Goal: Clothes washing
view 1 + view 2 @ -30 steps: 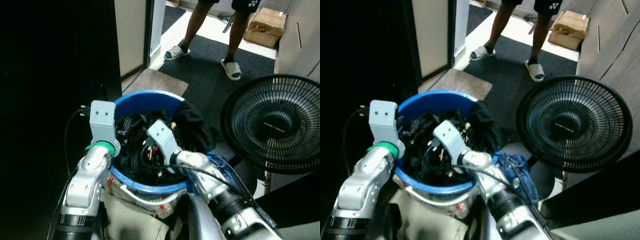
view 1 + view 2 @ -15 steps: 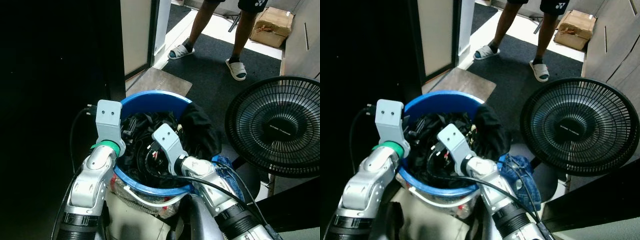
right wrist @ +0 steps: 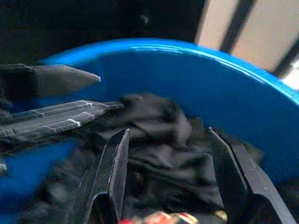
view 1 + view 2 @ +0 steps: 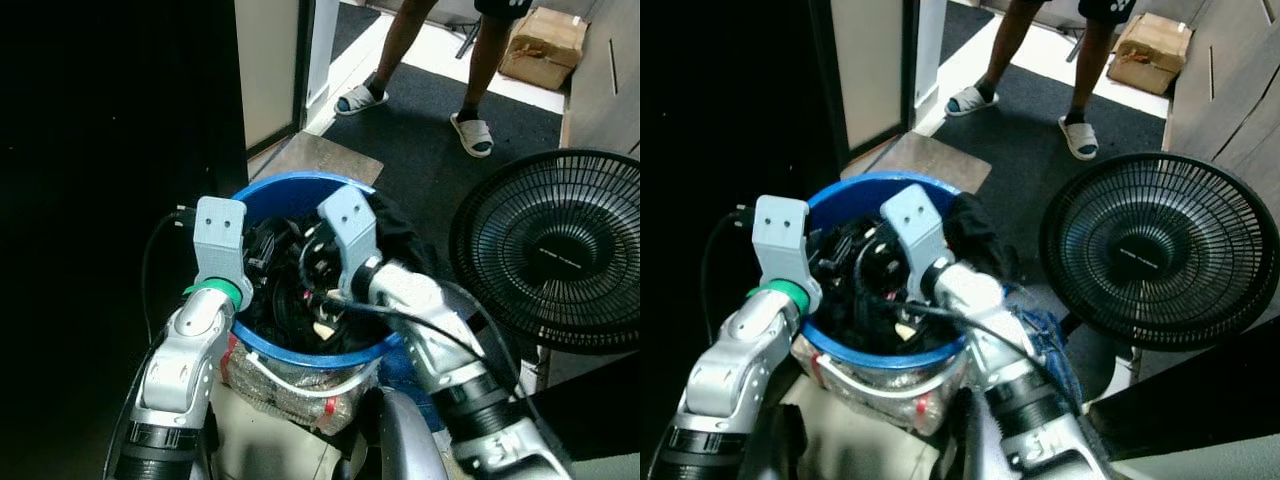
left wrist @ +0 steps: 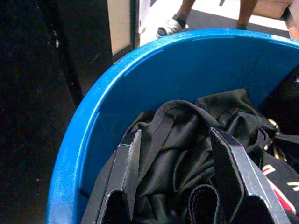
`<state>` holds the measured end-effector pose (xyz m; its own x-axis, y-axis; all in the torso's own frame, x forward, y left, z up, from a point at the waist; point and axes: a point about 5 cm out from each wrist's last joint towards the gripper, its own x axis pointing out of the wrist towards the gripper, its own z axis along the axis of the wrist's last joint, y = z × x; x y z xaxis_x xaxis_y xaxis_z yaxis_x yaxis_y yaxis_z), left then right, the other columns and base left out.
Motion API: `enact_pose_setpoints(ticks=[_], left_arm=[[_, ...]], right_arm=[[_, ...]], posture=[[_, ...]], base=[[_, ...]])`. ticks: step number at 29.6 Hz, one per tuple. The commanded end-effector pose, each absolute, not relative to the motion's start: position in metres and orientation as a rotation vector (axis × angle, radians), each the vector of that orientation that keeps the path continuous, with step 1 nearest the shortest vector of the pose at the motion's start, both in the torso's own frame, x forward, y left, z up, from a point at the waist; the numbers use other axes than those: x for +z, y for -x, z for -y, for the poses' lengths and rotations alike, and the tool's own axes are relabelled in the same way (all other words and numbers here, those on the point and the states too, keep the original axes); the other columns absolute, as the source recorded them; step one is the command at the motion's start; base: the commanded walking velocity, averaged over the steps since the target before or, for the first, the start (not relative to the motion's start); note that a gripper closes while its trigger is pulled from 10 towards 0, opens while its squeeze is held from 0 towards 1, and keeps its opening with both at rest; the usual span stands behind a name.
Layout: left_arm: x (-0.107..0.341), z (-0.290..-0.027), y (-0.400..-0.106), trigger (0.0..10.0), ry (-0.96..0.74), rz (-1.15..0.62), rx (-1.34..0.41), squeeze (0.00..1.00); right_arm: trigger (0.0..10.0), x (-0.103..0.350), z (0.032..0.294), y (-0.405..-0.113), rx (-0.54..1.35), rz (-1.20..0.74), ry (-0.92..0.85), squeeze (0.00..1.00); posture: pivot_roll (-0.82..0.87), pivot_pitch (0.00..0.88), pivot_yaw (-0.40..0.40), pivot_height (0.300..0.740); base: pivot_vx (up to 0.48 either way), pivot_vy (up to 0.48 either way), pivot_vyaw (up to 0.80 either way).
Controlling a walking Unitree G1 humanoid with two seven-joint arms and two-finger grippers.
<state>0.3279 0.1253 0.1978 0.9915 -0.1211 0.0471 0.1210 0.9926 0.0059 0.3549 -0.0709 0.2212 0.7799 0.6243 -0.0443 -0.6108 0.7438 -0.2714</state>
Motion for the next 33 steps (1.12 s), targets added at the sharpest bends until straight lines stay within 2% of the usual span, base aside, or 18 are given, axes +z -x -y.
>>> enact_pose_setpoints(ticks=[1,2,4,6,9,14,15,16,18,20,22,30,31,32,33], left_arm=[[0.177,-0.127,-0.326,10.0,-0.008,-0.045,-0.114,0.00],[0.177,-0.127,-0.326,10.0,-0.008,-0.045,-0.114,0.00],[0.176,-0.125,-0.327,10.0,-0.008,-0.048,-0.121,0.00],[0.176,-0.125,-0.327,10.0,-0.008,-0.049,-0.123,0.00],[0.176,-0.120,-0.329,10.0,-0.004,-0.051,-0.140,0.00],[0.176,-0.117,-0.330,10.0,-0.006,-0.052,-0.154,0.00],[0.176,-0.118,-0.330,10.0,-0.007,-0.052,-0.155,0.00],[0.176,-0.118,-0.330,10.0,-0.010,-0.052,-0.155,0.00],[0.176,-0.118,-0.330,10.0,-0.011,-0.052,-0.155,0.00],[0.177,-0.119,-0.329,10.0,-0.013,-0.052,-0.152,0.00],[0.176,-0.120,-0.329,10.0,-0.015,-0.052,-0.147,0.00],[0.175,-0.121,-0.328,10.0,-0.015,-0.054,-0.141,0.00],[0.175,-0.121,-0.328,10.0,-0.014,-0.055,-0.142,0.00],[0.175,-0.120,-0.328,10.0,-0.013,-0.055,-0.143,0.00],[0.175,-0.119,-0.329,10.0,-0.013,-0.055,-0.145,0.00]], right_arm=[[10.0,0.220,0.117,-0.367,0.533,-0.058,0.293,0.00],[10.0,0.220,0.117,-0.367,0.533,-0.058,0.293,0.00],[10.0,0.218,0.140,-0.369,0.496,-0.118,0.337,0.00],[10.0,0.216,0.145,-0.368,0.495,-0.135,0.351,0.00],[10.0,0.194,0.168,-0.366,0.521,-0.226,0.468,0.00],[10.0,0.178,0.169,-0.364,0.556,-0.297,0.421,0.00],[10.0,0.181,0.160,-0.365,0.582,-0.288,0.368,0.09],[10.0,0.188,0.147,-0.365,0.624,-0.257,0.297,0.33],[10.0,0.192,0.142,-0.366,0.639,-0.243,0.274,0.33],[10.0,0.200,0.133,-0.366,0.665,-0.207,0.259,1.00],[10.0,0.208,0.125,-0.365,0.712,-0.173,0.243,1.00],[10.0,0.221,0.122,-0.362,0.744,-0.138,0.213,1.00],[10.0,0.221,0.123,-0.363,0.726,-0.135,0.218,0.87],[10.0,0.223,0.127,-0.364,0.682,-0.135,0.211,0.00],[10.0,0.226,0.132,-0.366,0.643,-0.117,0.242,0.00]], posture=[[0.11,0.236,-0.043,0.561],[0.11,0.236,-0.043,0.561],[0.09,0.236,-0.041,0.561],[0.09,0.236,-0.041,0.561],[0.06,0.239,-0.029,0.561],[0.07,0.243,-0.020,0.561],[0.07,0.244,-0.020,0.561],[0.07,0.244,-0.020,0.561],[0.07,0.244,-0.020,0.561],[0.08,0.246,-0.021,0.561],[0.09,0.247,-0.024,0.561],[0.09,0.248,-0.028,0.561],[0.08,0.248,-0.028,0.561],[0.08,0.248,-0.028,0.561],[0.08,0.249,-0.029,0.561]], base=[[0.000,0.000,0.00],[0.000,0.000,0.00],[0.000,0.000,0.00],[0.000,0.000,0.00],[0.000,0.000,0.00],[0.000,0.000,0.00],[0.000,0.000,0.00],[0.000,0.000,0.00],[0.000,0.000,0.00],[0.000,0.000,0.00],[0.000,0.000,0.00],[0.000,0.000,0.00],[0.000,0.000,0.00],[0.000,0.000,0.00],[0.000,0.000,0.00]])
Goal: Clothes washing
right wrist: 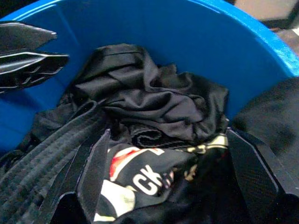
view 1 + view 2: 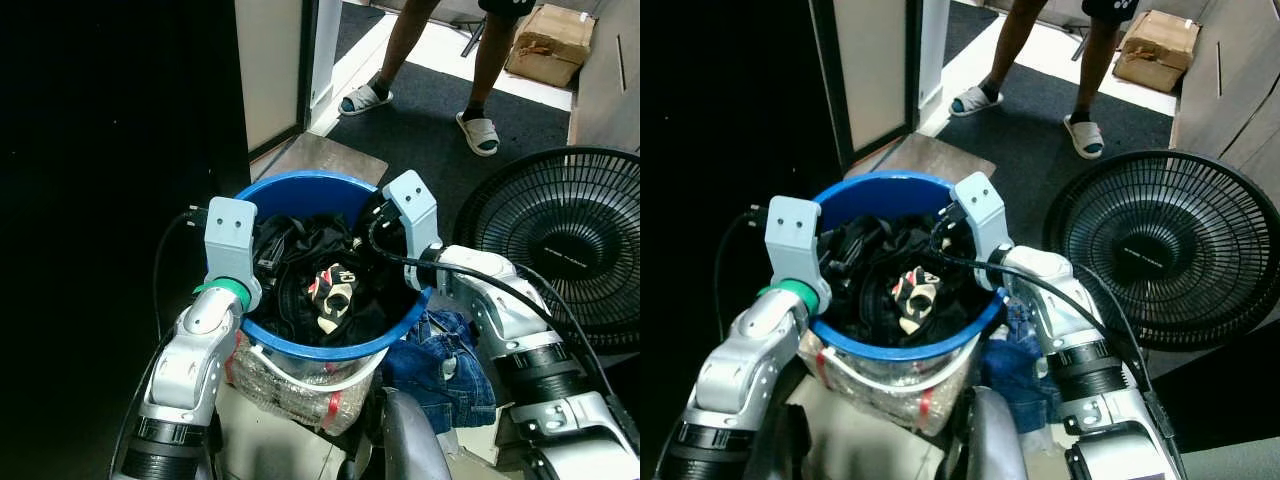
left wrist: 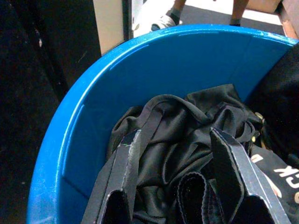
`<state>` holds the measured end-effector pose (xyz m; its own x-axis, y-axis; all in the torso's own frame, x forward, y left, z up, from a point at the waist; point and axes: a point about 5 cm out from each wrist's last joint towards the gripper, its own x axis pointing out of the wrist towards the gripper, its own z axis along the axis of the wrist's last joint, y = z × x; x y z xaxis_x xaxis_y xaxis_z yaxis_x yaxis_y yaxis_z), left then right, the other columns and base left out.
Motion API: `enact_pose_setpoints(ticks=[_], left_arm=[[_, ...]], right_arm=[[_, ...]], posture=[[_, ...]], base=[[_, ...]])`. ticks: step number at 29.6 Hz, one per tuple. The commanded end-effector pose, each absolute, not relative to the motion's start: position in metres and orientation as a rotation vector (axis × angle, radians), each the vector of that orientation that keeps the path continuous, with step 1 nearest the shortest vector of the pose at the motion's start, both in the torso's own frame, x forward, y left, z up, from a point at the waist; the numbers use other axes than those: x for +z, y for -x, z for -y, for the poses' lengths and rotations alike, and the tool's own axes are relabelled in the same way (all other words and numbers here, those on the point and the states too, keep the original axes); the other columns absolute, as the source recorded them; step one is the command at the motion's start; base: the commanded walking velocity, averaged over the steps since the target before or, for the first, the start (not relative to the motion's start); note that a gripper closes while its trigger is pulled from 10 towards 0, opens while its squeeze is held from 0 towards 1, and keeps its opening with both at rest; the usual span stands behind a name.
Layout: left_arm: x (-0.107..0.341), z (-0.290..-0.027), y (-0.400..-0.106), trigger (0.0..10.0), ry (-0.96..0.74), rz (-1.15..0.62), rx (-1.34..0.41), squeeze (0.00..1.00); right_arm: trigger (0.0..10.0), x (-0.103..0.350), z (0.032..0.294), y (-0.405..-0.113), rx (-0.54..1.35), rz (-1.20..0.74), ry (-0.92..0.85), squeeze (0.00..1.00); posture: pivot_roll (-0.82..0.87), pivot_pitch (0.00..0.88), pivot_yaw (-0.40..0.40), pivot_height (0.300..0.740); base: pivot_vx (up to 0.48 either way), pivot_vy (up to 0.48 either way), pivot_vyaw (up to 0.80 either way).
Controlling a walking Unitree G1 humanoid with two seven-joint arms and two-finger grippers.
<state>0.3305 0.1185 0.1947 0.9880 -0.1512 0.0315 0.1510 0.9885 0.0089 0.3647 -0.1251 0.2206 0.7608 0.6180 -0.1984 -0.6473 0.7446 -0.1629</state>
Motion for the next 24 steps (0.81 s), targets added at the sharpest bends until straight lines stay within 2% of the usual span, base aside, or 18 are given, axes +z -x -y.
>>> enact_pose_setpoints(ticks=[1,5,7,8,11,15,19,24], left_arm=[[0.175,-0.119,-0.329,10.0,-0.013,-0.055,-0.145,0.00],[0.175,-0.117,-0.329,10.0,-0.011,-0.053,-0.152,0.00],[0.175,-0.116,-0.329,10.0,-0.010,-0.055,-0.159,0.00],[0.175,-0.116,-0.329,10.0,-0.010,-0.055,-0.159,0.00],[0.174,-0.114,-0.330,10.0,-0.009,-0.058,-0.169,0.00],[0.175,-0.112,-0.331,10.0,-0.009,-0.057,-0.177,0.00],[0.177,-0.109,-0.332,10.0,-0.008,-0.053,-0.185,0.00],[0.177,-0.113,-0.331,10.0,-0.009,-0.051,-0.176,0.00]], right_arm=[[10.0,0.226,0.132,-0.366,0.643,-0.117,0.242,0.00],[10.0,0.231,0.153,-0.367,0.544,-0.090,0.353,0.00],[10.0,0.228,0.179,-0.368,0.453,-0.110,0.411,0.00],[10.0,0.228,0.179,-0.368,0.453,-0.110,0.411,0.00],[10.0,0.226,0.204,-0.368,0.377,-0.144,0.405,0.00],[10.0,0.225,0.208,-0.368,0.373,-0.152,0.388,0.00],[10.0,0.216,0.193,-0.367,0.432,-0.153,0.341,0.00],[10.0,0.206,0.173,-0.360,0.544,-0.153,0.384,0.00]], posture=[[0.08,0.249,-0.029,0.561],[0.08,0.251,-0.027,0.561],[0.07,0.253,-0.021,0.561],[0.07,0.253,-0.021,0.561],[0.05,0.253,-0.012,0.561],[0.05,0.253,-0.010,0.561],[0.06,0.253,-0.009,0.561],[0.07,0.256,-0.015,0.561]], base=[[0.000,0.000,0.00],[0.000,0.000,0.00],[0.000,0.000,0.00],[0.000,0.000,0.00],[0.000,0.000,0.00],[0.000,0.000,0.00],[0.000,0.000,0.00],[0.000,0.000,0.00]])
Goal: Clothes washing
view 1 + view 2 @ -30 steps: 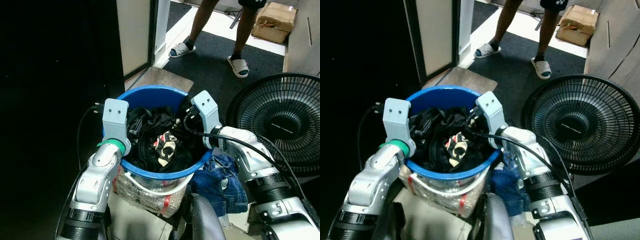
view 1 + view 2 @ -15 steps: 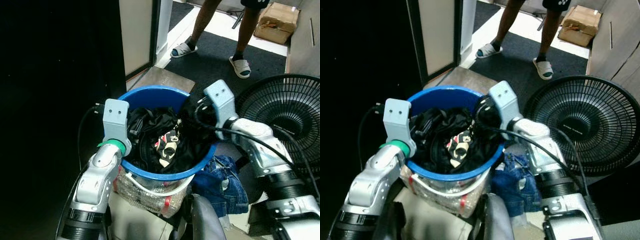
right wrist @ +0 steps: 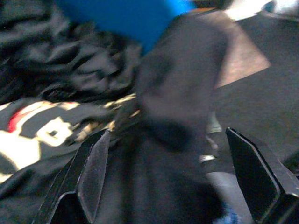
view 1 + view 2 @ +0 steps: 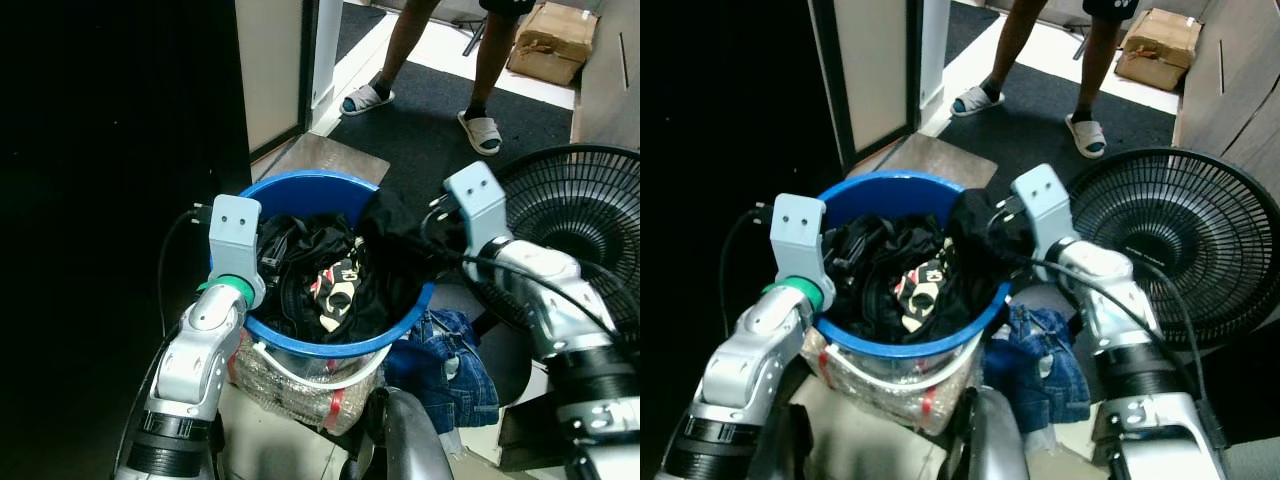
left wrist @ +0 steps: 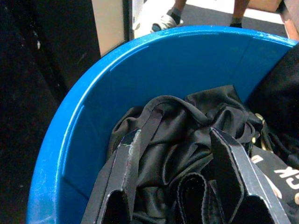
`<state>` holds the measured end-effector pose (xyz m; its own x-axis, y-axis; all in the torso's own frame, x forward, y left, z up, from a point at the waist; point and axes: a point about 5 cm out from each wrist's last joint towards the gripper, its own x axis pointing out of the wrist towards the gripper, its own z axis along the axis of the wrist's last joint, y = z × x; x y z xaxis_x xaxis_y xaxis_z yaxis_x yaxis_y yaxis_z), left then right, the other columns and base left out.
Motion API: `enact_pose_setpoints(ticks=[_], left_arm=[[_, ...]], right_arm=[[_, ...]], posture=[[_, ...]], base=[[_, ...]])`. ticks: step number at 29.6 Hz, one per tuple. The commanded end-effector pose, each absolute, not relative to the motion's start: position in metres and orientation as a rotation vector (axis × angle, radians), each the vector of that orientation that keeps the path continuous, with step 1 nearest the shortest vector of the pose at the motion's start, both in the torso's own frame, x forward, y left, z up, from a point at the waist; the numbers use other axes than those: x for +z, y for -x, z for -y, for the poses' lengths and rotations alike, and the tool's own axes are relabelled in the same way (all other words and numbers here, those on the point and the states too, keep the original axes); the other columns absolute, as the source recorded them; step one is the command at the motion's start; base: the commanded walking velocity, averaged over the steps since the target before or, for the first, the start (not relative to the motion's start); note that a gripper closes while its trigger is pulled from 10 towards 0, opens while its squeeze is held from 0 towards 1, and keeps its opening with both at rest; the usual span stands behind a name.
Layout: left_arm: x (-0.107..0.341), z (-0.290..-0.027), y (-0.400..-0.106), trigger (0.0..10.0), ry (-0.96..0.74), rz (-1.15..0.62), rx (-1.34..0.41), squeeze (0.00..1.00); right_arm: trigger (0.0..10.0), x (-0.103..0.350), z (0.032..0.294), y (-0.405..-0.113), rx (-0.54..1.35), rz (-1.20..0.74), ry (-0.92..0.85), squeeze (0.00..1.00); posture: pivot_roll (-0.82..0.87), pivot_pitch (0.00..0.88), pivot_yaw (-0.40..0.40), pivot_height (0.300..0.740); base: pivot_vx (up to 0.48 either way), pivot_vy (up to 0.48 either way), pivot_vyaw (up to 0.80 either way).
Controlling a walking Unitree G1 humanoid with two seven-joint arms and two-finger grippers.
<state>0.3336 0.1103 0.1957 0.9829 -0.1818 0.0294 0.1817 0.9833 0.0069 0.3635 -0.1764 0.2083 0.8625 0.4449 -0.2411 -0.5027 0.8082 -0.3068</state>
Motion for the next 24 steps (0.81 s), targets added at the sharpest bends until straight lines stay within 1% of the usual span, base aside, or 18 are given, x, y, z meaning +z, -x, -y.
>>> enact_pose_setpoints(ticks=[1,4,5,6,7,8,9,10,12,13,14,15,16,17,18,20,24], left_arm=[[0.177,-0.114,-0.331,10.0,-0.009,-0.052,-0.172,0.00],[0.176,-0.115,-0.330,10.0,-0.008,-0.054,-0.170,0.00],[0.176,-0.114,-0.330,10.0,-0.008,-0.054,-0.170,0.00],[0.176,-0.114,-0.330,10.0,-0.008,-0.054,-0.170,0.00],[0.176,-0.113,-0.330,10.0,-0.007,-0.054,-0.172,0.00],[0.176,-0.113,-0.331,10.0,-0.007,-0.054,-0.173,0.00],[0.176,-0.112,-0.331,10.0,-0.006,-0.053,-0.176,0.00],[0.176,-0.112,-0.331,10.0,-0.006,-0.053,-0.176,0.00],[0.179,-0.107,-0.330,10.0,0.029,-0.067,-0.233,0.00],[0.179,-0.107,-0.330,10.0,0.029,-0.067,-0.233,0.00],[0.182,-0.098,-0.324,10.0,0.148,-0.111,-0.347,0.00],[0.182,-0.098,-0.324,10.0,0.148,-0.111,-0.347,0.00],[0.185,-0.093,-0.320,10.0,0.195,-0.130,-0.421,0.00],[0.187,-0.090,-0.318,10.0,0.219,-0.141,-0.467,0.00],[0.191,-0.088,-0.315,10.0,0.230,-0.131,-0.508,0.00],[0.199,-0.085,-0.313,10.0,0.250,-0.107,-0.553,0.00],[0.204,-0.083,-0.314,10.0,0.270,-0.094,-0.551,0.00]], right_arm=[[10.0,0.205,0.172,-0.358,0.559,-0.154,0.392,0.00],[10.0,0.203,0.173,-0.356,0.568,-0.159,0.395,0.00],[7.0,0.202,0.173,-0.356,0.565,-0.162,0.390,0.00],[7.0,0.202,0.173,-0.356,0.562,-0.164,0.385,0.00],[3.4,0.201,0.173,-0.356,0.561,-0.166,0.376,0.00],[3.4,0.201,0.173,-0.355,0.561,-0.167,0.370,0.00],[1.1,0.201,0.173,-0.355,0.561,-0.165,0.358,0.00],[1.1,0.201,0.173,-0.355,0.561,-0.165,0.358,0.00],[1.9,0.203,0.172,-0.356,0.559,-0.159,0.344,0.00],[1.9,0.203,0.172,-0.356,0.559,-0.159,0.344,0.00],[2.0,0.203,0.172,-0.356,0.555,-0.157,0.341,0.00],[2.0,0.203,0.172,-0.356,0.555,-0.157,0.341,0.00],[7.7,0.202,0.172,-0.356,0.554,-0.157,0.340,0.00],[7.7,0.202,0.172,-0.355,0.554,-0.157,0.340,0.00],[10.0,0.202,0.172,-0.355,0.554,-0.156,0.340,0.00],[10.0,0.202,0.172,-0.355,0.554,-0.156,0.338,0.00],[10.0,0.203,0.172,-0.355,0.554,-0.154,0.337,0.00]], posture=[[0.07,0.256,-0.016,0.561],[0.07,0.256,-0.017,0.561],[0.07,0.256,-0.017,0.561],[0.07,0.256,-0.017,0.561],[0.07,0.255,-0.016,0.561],[0.07,0.255,-0.016,0.561],[0.06,0.253,-0.014,0.561],[0.06,0.253,-0.014,0.561],[0.06,0.251,-0.011,0.561],[0.06,0.251,-0.011,0.561],[0.06,0.249,-0.009,0.561],[0.06,0.249,-0.009,0.561],[0.06,0.248,-0.008,0.561],[0.06,0.248,-0.008,0.561],[0.06,0.245,-0.008,0.561],[0.06,0.245,-0.008,0.561],[0.06,0.241,-0.009,0.561]], base=[[0.000,0.000,0.00],[0.000,0.000,0.00],[0.000,0.000,0.00],[0.000,0.000,0.00],[0.000,0.000,0.00],[0.000,0.000,0.00],[0.000,0.000,0.00],[0.000,0.000,0.00],[0.000,0.000,0.00],[0.000,0.000,0.00],[0.000,0.000,0.00],[0.000,0.000,0.00],[0.000,0.000,0.00],[0.000,0.000,0.00],[0.000,0.000,0.00],[0.000,0.000,0.00],[0.000,0.000,0.00]])
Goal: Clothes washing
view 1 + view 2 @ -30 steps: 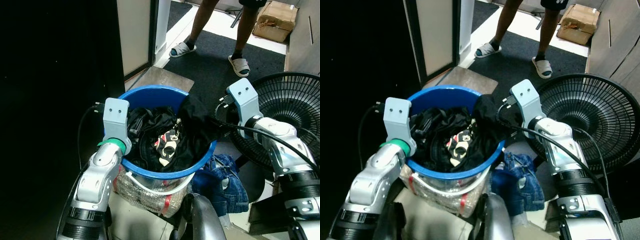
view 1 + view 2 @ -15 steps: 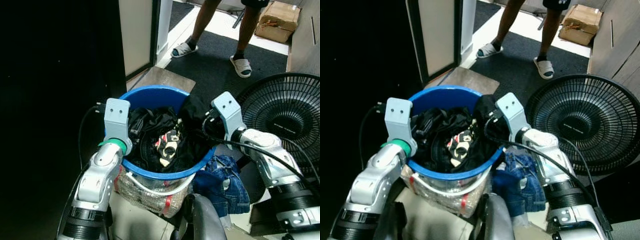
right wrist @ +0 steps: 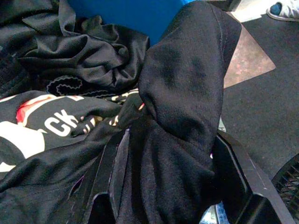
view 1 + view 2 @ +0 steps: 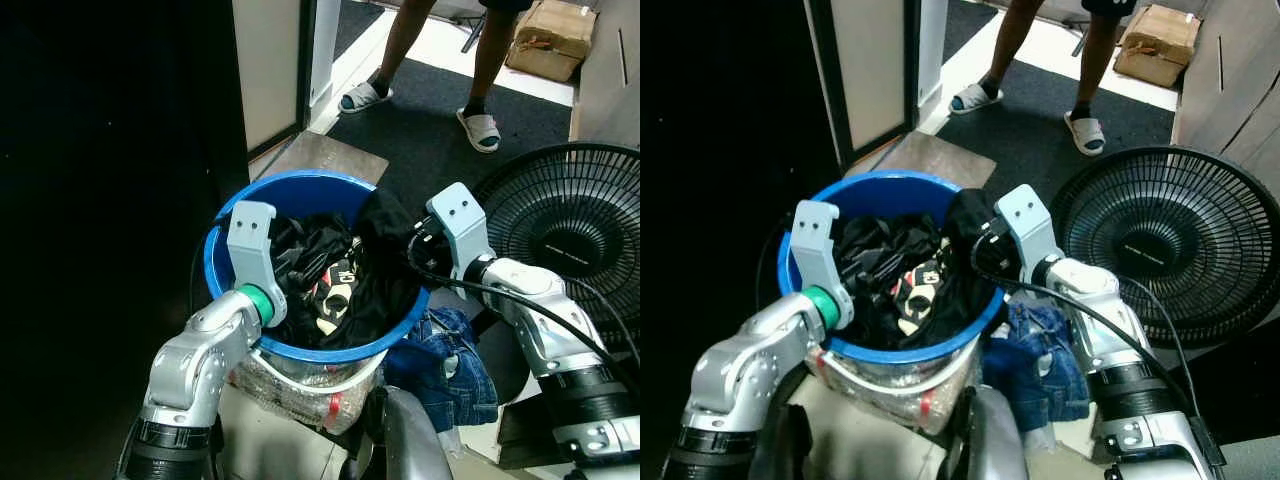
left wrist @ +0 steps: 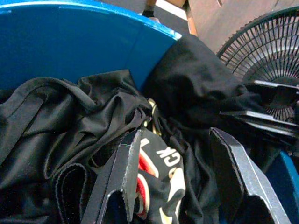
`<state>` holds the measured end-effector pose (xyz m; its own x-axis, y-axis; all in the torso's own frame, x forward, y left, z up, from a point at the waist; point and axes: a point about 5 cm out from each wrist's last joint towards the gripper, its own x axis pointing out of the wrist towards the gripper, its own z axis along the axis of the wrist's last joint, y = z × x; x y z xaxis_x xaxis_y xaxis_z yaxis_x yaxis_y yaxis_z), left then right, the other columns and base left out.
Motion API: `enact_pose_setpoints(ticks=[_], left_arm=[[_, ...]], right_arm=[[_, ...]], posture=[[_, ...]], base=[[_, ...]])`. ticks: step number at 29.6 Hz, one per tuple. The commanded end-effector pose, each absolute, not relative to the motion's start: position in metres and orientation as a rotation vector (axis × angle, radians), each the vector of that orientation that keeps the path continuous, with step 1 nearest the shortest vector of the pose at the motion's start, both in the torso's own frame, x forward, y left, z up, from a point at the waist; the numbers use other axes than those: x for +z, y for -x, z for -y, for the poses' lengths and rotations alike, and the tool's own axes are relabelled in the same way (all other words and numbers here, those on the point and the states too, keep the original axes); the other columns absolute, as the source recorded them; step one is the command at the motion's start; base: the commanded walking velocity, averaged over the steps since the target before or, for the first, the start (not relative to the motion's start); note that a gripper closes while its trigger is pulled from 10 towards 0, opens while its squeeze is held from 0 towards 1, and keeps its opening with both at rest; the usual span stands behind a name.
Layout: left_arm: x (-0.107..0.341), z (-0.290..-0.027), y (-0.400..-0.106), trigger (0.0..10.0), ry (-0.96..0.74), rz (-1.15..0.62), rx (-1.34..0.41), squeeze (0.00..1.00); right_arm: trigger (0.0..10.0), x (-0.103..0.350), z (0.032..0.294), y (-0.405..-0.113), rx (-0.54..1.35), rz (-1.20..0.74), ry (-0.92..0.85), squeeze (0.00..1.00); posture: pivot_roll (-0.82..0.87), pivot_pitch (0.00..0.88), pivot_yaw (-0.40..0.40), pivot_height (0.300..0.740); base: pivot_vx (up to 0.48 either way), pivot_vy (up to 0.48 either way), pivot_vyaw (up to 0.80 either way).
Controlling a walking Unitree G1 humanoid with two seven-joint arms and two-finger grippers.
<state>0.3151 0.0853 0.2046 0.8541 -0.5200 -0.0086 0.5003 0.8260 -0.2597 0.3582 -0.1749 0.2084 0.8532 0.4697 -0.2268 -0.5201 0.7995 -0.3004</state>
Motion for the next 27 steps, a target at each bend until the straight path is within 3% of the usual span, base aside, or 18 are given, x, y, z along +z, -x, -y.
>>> enact_pose_setpoints(ticks=[1,13,14,15,16,17,18,19,27], left_arm=[[0.204,-0.083,-0.314,10.0,0.270,-0.094,-0.551,0.00],[0.217,-0.078,-0.309,10.0,0.275,-0.079,-0.607,0.00],[0.218,-0.077,-0.308,6.3,0.274,-0.077,-0.611,0.00],[0.218,-0.077,-0.308,6.5,0.274,-0.077,-0.610,0.00],[0.218,-0.077,-0.308,10.0,0.275,-0.078,-0.608,0.00],[0.218,-0.077,-0.308,10.0,0.275,-0.079,-0.607,0.00],[0.218,-0.077,-0.308,10.0,0.276,-0.081,-0.603,0.00],[0.218,-0.078,-0.308,10.0,0.278,-0.082,-0.600,0.00],[0.221,-0.078,-0.308,10.0,0.294,-0.083,-0.599,0.00]], right_arm=[[10.0,0.203,0.172,-0.355,0.554,-0.154,0.337,0.00],[10.0,0.202,0.171,-0.355,0.558,-0.154,0.341,0.00],[10.0,0.202,0.171,-0.355,0.558,-0.154,0.341,0.00],[10.0,0.202,0.170,-0.355,0.558,-0.154,0.342,0.00],[10.0,0.202,0.170,-0.355,0.561,-0.152,0.342,0.00],[10.0,0.202,0.169,-0.355,0.562,-0.151,0.341,0.00],[2.3,0.202,0.169,-0.355,0.562,-0.149,0.340,0.00],[0.0,0.203,0.168,-0.354,0.572,-0.142,0.337,0.00],[0.0,0.205,0.167,-0.353,0.576,-0.132,0.323,0.00]], posture=[[0.06,0.241,-0.009,0.561],[0.06,0.240,-0.010,0.561],[0.06,0.240,-0.010,0.561],[0.06,0.240,-0.010,0.561],[0.06,0.242,-0.011,0.561],[0.06,0.242,-0.011,0.561],[0.06,0.241,-0.011,0.561],[0.06,0.241,-0.011,0.561],[0.06,0.241,-0.012,0.561]], base=[[0.000,0.000,0.00],[0.000,0.000,0.00],[0.000,0.000,0.00],[0.000,0.000,0.00],[0.000,0.000,0.00],[0.000,0.000,0.00],[0.000,0.000,0.00],[0.000,0.000,0.00],[0.000,0.000,0.00]])
